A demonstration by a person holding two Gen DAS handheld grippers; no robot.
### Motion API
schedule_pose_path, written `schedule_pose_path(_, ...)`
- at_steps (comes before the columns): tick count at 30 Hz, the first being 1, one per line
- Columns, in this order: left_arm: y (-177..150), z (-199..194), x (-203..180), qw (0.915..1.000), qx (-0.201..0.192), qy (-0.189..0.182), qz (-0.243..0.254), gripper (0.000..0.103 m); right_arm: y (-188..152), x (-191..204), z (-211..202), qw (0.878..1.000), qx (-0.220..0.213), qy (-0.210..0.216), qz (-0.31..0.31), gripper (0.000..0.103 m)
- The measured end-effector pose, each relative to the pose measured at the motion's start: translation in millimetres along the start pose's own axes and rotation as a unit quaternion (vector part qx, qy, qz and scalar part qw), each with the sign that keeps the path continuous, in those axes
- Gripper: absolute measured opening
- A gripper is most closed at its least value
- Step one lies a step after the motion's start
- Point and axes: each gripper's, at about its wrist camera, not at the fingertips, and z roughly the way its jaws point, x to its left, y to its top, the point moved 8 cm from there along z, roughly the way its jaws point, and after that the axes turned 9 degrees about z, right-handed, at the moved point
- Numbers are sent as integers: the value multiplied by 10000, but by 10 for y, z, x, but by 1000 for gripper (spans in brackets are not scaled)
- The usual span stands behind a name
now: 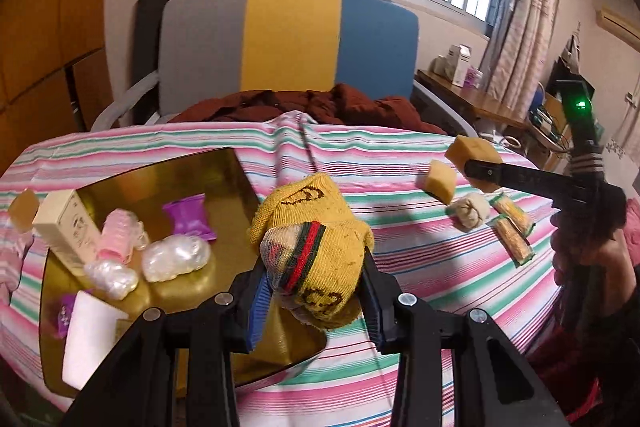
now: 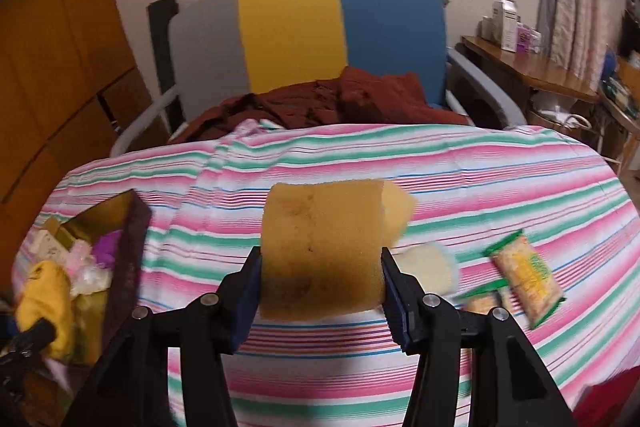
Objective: Organize objects
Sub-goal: 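Carry the yellow sock with the left gripper while the right carries the sponge over the tray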
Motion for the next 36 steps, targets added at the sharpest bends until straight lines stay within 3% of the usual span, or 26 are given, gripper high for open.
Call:
schedule_pose_path(14,-266,-163,757,9964,22,461,-713,39,-465,1336,-106,9911,376,1127,-606,55)
schedule_pose_path(24,-537,-392,1556,9839,-41,969,-1501,39,-929,2024,-55,9772,789,1668,-1053,56)
schedule_pose_path(28,-546,-382,1628,9822,-15,1011,-1582,39,-1085,2213,-20,9712,929,1808,-1240,56)
schedule_pose_path(36,-340,-168,1510,9869,-8,887,-1350,40,-1275,2433,63,9644,1062,1813,-1608,57)
